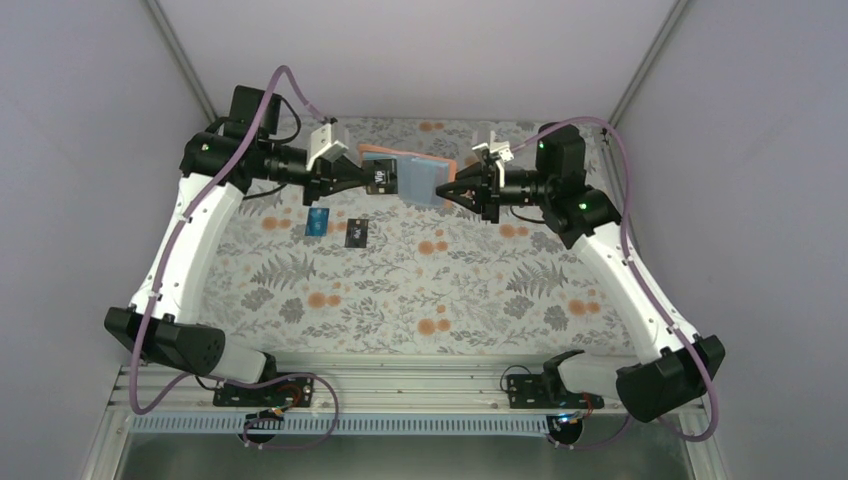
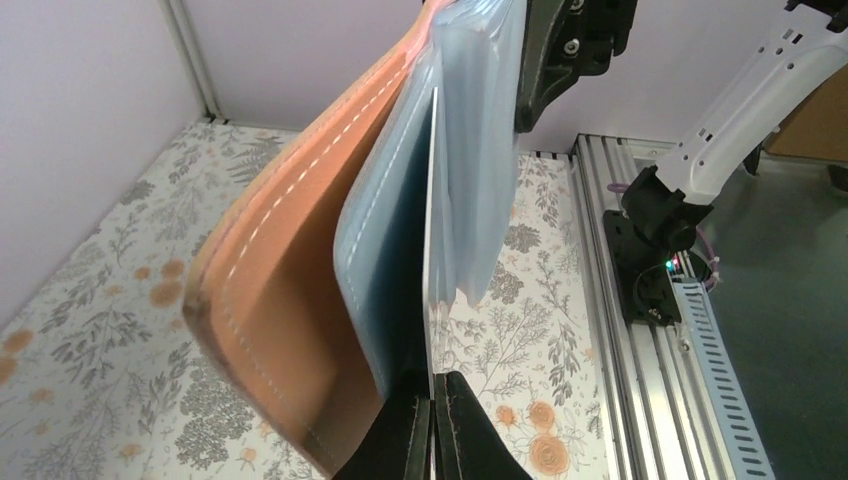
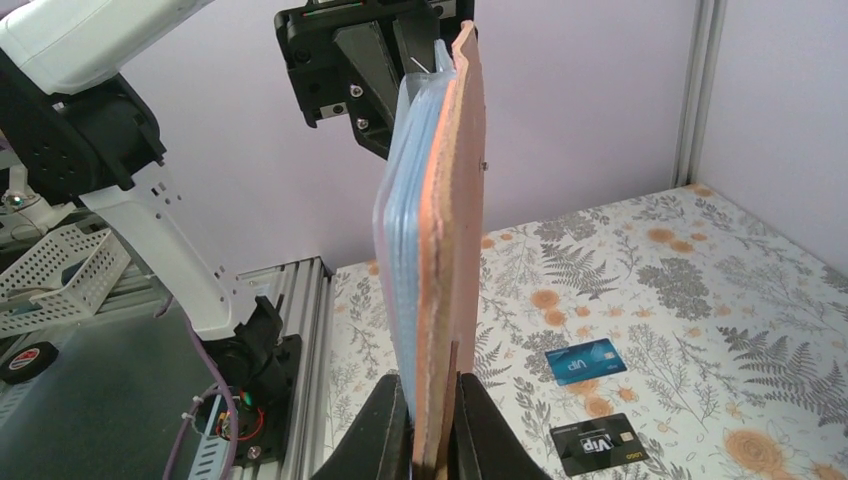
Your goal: Take the credit cards out of the card holder
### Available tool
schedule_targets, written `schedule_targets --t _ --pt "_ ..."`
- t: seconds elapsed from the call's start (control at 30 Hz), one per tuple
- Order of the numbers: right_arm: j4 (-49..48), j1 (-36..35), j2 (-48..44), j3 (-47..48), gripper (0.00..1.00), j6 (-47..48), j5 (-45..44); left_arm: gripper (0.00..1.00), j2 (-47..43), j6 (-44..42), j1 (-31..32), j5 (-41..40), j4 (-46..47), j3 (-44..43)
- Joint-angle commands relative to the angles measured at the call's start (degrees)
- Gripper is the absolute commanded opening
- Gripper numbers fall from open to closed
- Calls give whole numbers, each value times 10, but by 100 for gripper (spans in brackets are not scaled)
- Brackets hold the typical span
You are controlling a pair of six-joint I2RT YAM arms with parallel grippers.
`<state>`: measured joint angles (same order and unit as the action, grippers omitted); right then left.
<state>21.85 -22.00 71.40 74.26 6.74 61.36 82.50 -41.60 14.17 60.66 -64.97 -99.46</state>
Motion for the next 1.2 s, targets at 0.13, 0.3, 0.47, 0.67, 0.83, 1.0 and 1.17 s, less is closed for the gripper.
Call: schedule_targets --t 0.13,0.3,0.47,0.67,0.83,1.0,1.17 --pt "-20 32 -12 -7 4 -43 -46 2 8 -19 -70 5 -16 -11" --pt "-25 75 17 -13 4 -96 -82 2 42 60 -114 -2 29 53" --pt "-9 89 45 -15 4 -108 -123 2 120 131 -121 -72 83 122" --pt "-16 90 60 -24 4 -106 -105 2 244 162 -117 -58 95 141" --pt "-12 90 73 -21 4 -96 -92 2 351 165 -115 -48 68 106" --pt "-7 90 79 -21 4 -90 -90 2 398 161 -112 -45 60 103" --pt "-9 90 81 -21 4 -87 -85 2 431 159 -113 -55 52 93"
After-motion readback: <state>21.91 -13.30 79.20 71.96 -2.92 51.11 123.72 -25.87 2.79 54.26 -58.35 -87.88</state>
